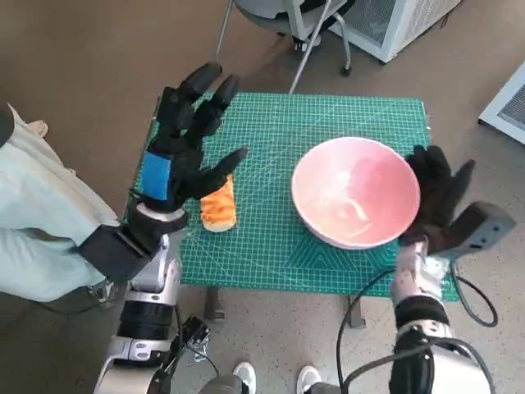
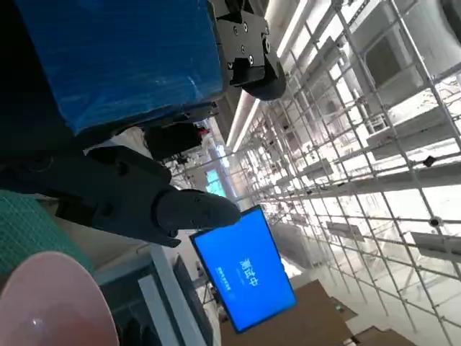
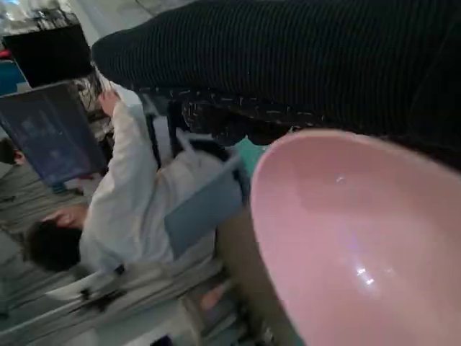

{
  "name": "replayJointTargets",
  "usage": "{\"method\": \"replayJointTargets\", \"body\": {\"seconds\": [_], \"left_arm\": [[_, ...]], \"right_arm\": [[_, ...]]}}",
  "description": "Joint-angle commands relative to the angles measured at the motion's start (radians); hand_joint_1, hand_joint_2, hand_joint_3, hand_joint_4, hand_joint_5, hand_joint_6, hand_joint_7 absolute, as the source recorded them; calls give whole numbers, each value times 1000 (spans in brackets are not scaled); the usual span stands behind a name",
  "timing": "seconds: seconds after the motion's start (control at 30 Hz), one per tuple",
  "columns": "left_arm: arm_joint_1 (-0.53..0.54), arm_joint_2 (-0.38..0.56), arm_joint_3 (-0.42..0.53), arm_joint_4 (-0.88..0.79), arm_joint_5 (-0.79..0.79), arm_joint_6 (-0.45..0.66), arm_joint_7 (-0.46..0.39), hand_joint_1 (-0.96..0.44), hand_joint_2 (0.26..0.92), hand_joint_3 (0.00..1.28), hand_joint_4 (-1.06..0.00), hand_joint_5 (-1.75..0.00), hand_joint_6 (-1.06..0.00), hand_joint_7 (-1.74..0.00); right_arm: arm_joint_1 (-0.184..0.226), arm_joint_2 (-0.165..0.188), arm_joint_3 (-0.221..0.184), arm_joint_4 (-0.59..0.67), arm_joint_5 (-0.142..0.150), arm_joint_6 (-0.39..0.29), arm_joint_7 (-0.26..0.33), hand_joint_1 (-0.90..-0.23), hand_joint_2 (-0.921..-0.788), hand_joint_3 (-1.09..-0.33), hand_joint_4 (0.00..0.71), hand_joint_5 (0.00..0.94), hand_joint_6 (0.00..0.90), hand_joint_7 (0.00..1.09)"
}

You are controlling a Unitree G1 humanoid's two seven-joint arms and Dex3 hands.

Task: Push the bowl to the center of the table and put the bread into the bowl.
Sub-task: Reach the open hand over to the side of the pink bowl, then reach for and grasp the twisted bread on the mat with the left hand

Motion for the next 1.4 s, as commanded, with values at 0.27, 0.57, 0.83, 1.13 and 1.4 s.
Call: {"method": "replayJointTargets", "body": {"seconds": [0.27,0.57,0.83,1.13,1.4], "left_arm": [[44,25,9,-43,14,-9,11,-371,921,228,-367,-1,-161,-454],[68,40,10,-64,36,-12,34,-384,921,223,-368,-1,-174,-417],[91,66,24,-66,38,-16,32,-397,921,222,-368,-1,-206,-347],[94,171,50,-18,52,-29,-27,-402,921,227,-370,-2,-242,-284],[-3,512,-10,90,227,-38,-220,-347,921,147,-402,-11,-297,-305]], "right_arm": [[-102,80,-71,26,63,72,-38,-455,-921,-772,293,8,110,678],[-150,119,-75,30,45,83,-80,-445,-921,-765,297,4,120,808],[-157,104,-39,31,0,103,-100,-429,-921,-797,297,3,97,845],[-156,72,19,8,-56,22,-67,-435,-921,-835,285,2,76,822],[-126,10,162,-128,-123,-283,270,-504,-921,-774,385,38,124,736]]}}
